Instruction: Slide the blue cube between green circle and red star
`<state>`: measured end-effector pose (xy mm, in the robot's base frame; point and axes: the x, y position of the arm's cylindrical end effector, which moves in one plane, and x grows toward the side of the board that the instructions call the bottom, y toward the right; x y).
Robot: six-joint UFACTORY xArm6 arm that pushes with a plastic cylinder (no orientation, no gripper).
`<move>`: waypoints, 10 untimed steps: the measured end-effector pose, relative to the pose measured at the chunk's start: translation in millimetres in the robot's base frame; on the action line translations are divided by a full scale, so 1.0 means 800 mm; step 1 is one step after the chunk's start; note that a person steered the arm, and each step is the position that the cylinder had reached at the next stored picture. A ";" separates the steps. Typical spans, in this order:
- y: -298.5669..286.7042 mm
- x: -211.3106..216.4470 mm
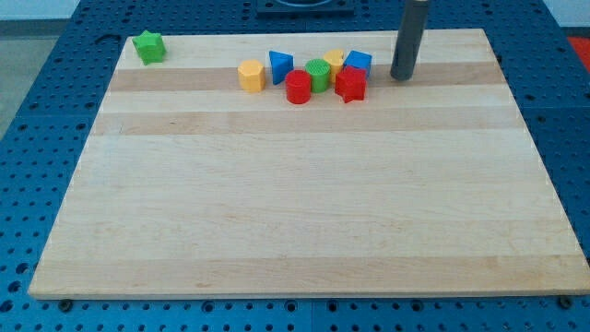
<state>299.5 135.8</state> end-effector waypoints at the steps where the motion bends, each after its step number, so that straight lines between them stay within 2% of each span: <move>1: -0.028 -0.002; 6: -0.059 -0.063; 8: -0.069 -0.124; 10: -0.076 -0.007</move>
<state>293.6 74.9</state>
